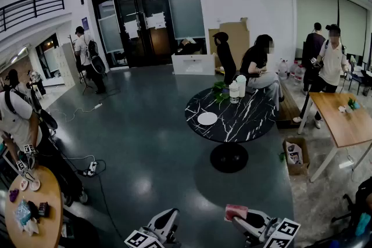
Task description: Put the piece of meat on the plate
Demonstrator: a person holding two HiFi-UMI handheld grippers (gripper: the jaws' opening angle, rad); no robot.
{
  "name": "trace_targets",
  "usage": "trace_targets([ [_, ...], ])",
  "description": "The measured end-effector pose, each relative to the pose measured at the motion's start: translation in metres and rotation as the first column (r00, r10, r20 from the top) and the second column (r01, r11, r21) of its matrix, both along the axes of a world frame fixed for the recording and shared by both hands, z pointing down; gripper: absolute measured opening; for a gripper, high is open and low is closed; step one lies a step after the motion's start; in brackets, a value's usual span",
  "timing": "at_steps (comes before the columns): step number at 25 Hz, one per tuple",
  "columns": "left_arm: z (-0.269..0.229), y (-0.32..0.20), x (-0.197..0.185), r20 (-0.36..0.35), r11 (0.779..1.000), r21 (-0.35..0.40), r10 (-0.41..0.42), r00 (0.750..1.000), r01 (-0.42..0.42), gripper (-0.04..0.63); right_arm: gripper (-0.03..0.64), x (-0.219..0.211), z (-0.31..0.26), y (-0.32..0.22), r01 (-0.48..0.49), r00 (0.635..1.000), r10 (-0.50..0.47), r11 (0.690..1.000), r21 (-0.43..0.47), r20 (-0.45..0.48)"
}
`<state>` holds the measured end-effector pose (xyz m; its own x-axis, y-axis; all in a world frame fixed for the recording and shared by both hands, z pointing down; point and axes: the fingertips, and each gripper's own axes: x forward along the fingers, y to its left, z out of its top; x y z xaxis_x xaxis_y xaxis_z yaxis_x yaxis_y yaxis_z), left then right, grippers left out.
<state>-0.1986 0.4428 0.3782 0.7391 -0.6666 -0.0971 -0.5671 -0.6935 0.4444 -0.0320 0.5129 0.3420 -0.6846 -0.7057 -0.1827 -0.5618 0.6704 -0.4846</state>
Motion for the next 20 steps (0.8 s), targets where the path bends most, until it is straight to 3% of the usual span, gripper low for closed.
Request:
trace_targets([
  [6,0.001,-0.049,0.015,0.021,1.000,0.016,0.020,1.000,-0.021,0.011,0.091,0.010,0.002,-0.046,-0.019,1.000,0.019,1.000,0.023,-0.014],
  [16,0.008,-0.163,0.052,-0.032,0.996,-0.001,0.084,0.996,-0.085,0.011,0.091,0.041,0.008,-0.152,-0.079,0.995,0.079,0.997,-0.002,-0.055],
  [20,0.006,-0.205,0.058,-0.037,0.995,0.001,0.099,0.994,-0.099,0.011,0.091,0.040,0.004,-0.197,-0.082,0.996,0.082,0.997,-0.007,-0.029],
])
